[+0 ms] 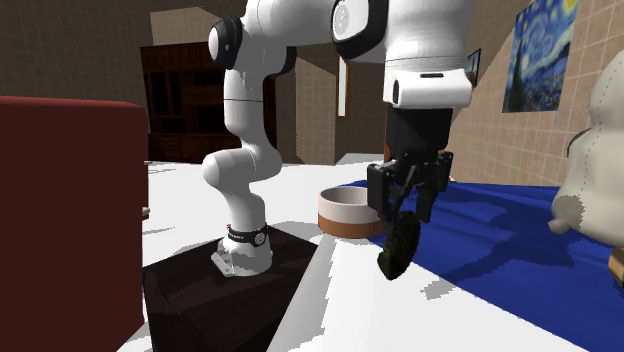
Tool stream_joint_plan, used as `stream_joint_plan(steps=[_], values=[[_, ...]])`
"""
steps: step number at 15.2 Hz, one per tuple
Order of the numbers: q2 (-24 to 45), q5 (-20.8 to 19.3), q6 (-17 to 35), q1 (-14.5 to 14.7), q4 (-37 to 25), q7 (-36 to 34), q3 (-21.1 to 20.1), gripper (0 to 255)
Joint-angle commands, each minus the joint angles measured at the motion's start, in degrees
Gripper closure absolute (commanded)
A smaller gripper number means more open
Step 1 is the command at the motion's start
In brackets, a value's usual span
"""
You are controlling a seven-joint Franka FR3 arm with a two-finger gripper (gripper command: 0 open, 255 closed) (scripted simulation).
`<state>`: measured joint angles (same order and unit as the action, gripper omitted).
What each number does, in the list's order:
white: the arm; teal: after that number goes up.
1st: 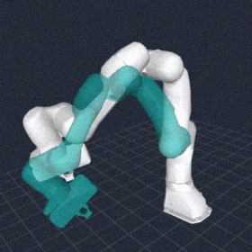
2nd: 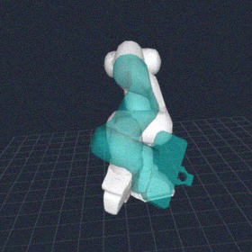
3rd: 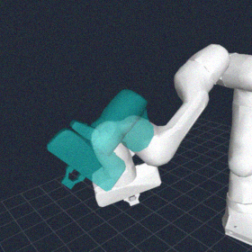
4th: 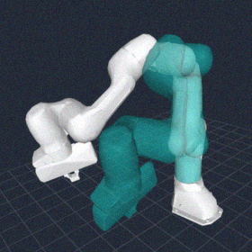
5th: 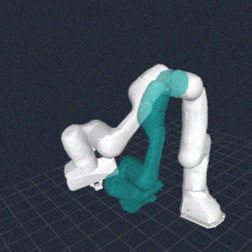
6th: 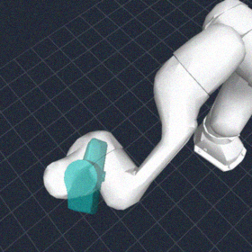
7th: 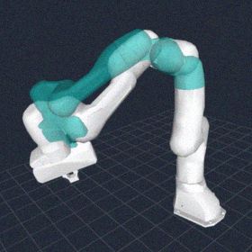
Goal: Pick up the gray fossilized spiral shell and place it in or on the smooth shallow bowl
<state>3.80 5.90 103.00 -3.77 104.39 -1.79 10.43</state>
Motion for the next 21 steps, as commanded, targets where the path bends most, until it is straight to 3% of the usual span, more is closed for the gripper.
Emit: stream_joint_plan(steps=[1,8,11,12,13,21], values=[[-0.1,-0.1,-1.5,0.0,-1.4,-0.1,0.0,255],[-0.4,-0.2,-6.0,-0.1,-5.7,-0.5,0.1,255],[-6.4,-1.0,-4.6,1.4,1.5,-3.4,-1.3,255],[-4.7,-0.8,-4.7,1.1,-0.2,-2.7,-1.0,255],[-4.7,-0.8,-4.7,1.1,-0.2,-2.7,-1.0,0],[4.6,-11.6,10.7,3.1,1.3,27.2,-3.6,0]])
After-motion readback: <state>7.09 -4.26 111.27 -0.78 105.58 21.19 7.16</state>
